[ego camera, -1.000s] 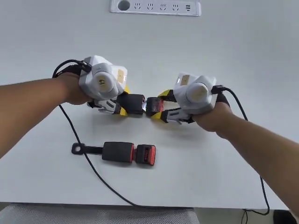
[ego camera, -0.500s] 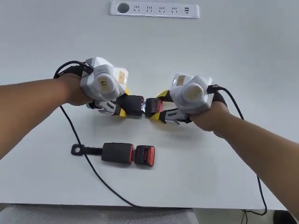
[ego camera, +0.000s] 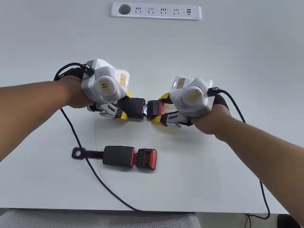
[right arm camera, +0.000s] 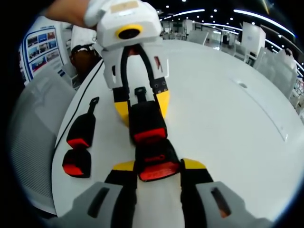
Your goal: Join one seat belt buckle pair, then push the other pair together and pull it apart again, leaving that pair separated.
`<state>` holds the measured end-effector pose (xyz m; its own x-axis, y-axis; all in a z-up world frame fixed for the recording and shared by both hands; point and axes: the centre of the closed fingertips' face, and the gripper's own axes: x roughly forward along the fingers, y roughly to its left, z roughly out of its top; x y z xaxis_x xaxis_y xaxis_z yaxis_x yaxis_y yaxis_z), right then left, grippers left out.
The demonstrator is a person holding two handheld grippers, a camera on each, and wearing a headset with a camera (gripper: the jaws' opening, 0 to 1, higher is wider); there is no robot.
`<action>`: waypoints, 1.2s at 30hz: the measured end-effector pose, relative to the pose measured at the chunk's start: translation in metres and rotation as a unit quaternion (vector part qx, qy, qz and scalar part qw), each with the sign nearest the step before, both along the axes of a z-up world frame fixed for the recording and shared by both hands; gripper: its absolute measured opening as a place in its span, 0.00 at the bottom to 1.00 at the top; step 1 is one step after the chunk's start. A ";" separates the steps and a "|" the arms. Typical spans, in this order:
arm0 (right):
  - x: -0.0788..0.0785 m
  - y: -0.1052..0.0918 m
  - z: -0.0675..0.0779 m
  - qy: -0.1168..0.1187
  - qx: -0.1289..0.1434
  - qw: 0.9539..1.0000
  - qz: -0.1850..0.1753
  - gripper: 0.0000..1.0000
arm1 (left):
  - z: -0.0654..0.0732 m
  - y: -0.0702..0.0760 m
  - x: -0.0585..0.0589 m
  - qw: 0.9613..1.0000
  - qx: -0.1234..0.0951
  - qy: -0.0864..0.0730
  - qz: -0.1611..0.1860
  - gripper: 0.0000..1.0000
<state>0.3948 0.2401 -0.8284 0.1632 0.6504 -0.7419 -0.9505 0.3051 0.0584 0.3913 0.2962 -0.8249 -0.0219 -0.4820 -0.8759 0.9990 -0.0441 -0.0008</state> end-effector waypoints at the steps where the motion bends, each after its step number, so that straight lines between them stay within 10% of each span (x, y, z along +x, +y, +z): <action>1: 0.000 0.000 0.000 0.000 0.000 1.000 0.000 0.34 | 0.000 0.000 0.000 1.000 0.000 0.000 0.000 0.34; 36: -0.005 -0.040 0.000 -0.011 0.006 1.000 0.015 0.35 | 0.000 -0.001 -0.001 1.000 -0.006 0.003 0.010 0.34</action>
<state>0.3901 0.1999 -0.8288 0.1600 0.6635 -0.7308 -0.9601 0.2767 0.0411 0.3904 0.2956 -0.8253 -0.0164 -0.4923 -0.8703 0.9997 -0.0235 -0.0056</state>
